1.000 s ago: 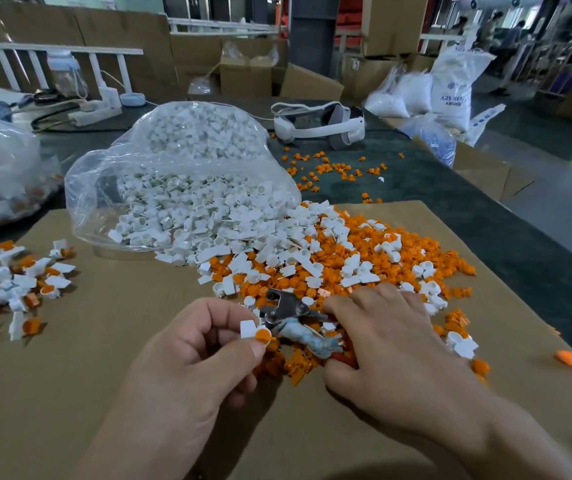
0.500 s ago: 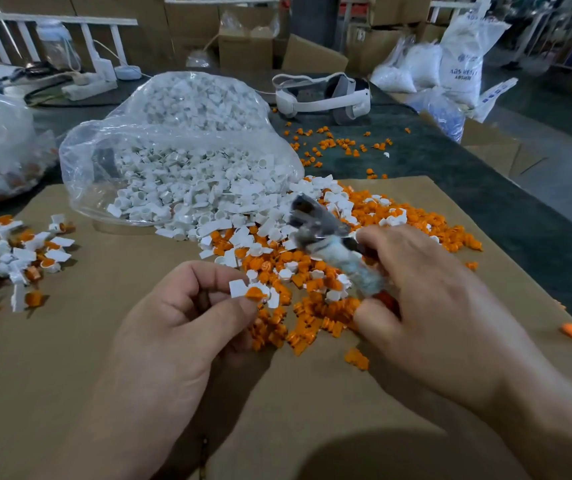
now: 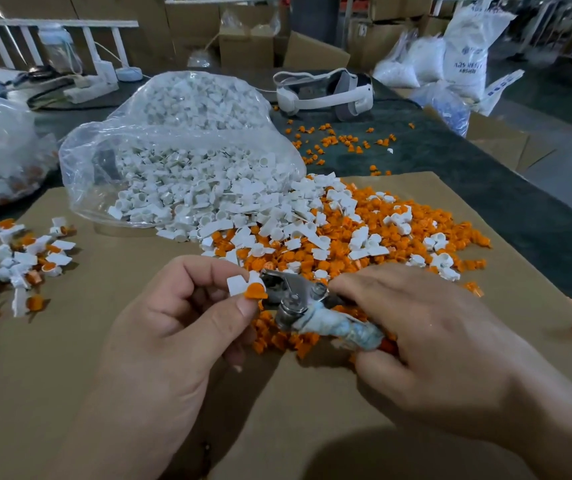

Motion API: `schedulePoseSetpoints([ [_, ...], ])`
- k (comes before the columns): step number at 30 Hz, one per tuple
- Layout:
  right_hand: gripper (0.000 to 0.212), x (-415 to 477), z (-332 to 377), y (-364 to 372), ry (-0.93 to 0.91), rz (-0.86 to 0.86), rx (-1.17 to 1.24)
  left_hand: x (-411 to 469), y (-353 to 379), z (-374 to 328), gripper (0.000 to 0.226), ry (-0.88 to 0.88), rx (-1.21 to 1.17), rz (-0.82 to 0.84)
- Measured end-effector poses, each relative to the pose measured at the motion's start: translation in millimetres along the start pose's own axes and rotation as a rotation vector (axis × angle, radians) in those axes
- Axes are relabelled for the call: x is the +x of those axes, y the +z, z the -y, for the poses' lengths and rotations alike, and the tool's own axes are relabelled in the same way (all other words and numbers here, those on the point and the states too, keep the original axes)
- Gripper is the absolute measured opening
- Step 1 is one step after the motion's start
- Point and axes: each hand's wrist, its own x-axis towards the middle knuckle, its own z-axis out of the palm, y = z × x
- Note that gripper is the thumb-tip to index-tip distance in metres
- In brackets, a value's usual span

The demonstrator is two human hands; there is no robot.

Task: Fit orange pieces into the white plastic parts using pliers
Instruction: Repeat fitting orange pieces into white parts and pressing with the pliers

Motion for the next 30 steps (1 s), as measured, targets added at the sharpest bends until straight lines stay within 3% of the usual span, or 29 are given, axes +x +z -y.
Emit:
schedulePoseSetpoints([
  [7, 0.054, -3.2, 0.2, 0.7, -0.011, -0.081, -0.010, -0.2, 2.8, -3.1, 0.013, 0.033, 0.001, 0.025],
  [12, 0.044, -3.8, 1.3, 1.0, -0.030, -0.111, -0.007, -2.3, -0.7, 1.1, 0.023, 0.030, 0.092, -0.067],
  [19, 0.044, -3.4, 0.3, 0.5, -0.035, -0.104, 0.023, -3.6, -2.6, 2.0, 0.023, 0.046, 0.157, -0.072],
  [24, 0.041, -3.8, 1.0, -0.6, -0.038, -0.089, 0.031, -2.6, 4.3, -3.4, 0.014, 0.042, 0.119, -0.069],
  [30, 0.041, -3.1, 1.0, -2.2, -0.040, -0.052, 0.015, -1.2, 13.1, -9.8, 0.021, 0.025, 0.038, -0.011],
])
